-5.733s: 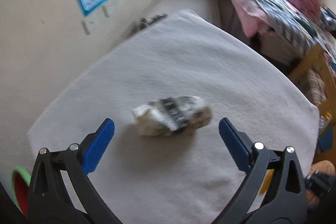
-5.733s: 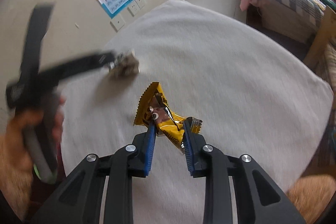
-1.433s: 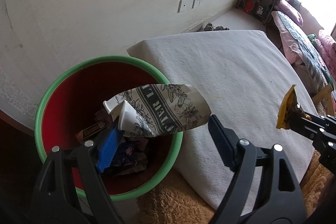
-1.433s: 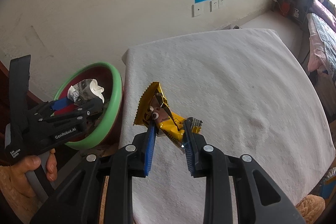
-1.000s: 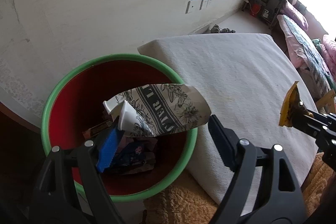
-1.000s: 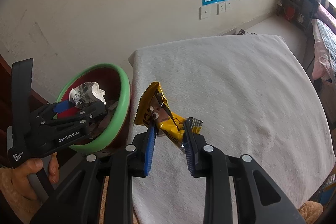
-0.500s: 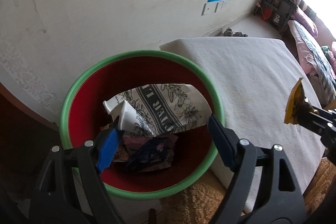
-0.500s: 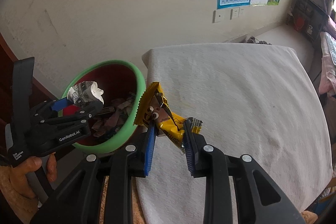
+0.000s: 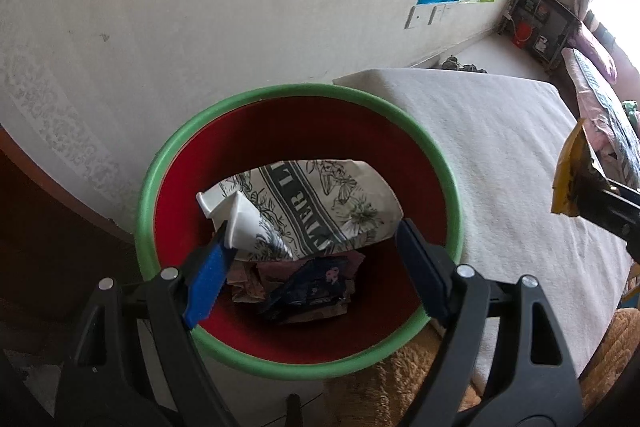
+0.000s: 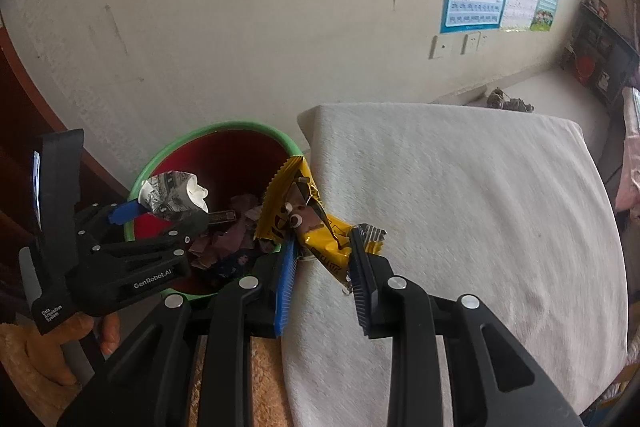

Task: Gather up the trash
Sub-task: 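Carry the printed wrapper and yellow packet with both grippers over the red bin, then open both grippers to drop the printed wrapper and yellow packet into the bin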

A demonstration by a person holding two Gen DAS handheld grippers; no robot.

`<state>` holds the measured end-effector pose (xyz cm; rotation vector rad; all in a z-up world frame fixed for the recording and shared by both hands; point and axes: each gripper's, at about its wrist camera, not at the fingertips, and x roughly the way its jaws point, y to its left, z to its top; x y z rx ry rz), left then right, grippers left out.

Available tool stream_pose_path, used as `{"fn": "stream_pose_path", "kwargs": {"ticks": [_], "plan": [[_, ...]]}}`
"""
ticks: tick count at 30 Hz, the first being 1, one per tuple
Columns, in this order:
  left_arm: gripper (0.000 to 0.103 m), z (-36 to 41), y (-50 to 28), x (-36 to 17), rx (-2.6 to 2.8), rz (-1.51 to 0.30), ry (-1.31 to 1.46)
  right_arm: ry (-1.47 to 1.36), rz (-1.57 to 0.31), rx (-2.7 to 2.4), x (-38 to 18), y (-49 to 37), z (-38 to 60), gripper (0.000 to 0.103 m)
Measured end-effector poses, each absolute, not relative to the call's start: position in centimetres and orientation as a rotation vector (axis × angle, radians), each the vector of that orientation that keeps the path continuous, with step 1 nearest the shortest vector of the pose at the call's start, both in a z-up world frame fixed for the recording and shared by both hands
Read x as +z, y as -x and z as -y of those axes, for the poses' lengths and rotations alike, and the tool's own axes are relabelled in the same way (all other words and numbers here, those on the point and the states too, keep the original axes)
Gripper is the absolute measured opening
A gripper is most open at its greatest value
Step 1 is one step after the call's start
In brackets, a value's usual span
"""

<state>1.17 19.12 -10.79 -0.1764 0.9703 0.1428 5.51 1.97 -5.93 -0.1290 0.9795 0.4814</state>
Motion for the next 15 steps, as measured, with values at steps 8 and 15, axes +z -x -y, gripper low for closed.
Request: {"fn": "stream_pose_path", "kwargs": {"ticks": [8,15], "plan": [[0.078,-19.9,-1.4,-10.9,0.16,-0.964,0.188,0.137,-0.987,0.497,-6.1,-5.7,-3.6,0.026],[0.079,-21.2,-1.5,-11.5,0.202,-0.985,0.205,0.148,-0.997,0.518,-6.5,-5.7,-4.7,0.026]]}}
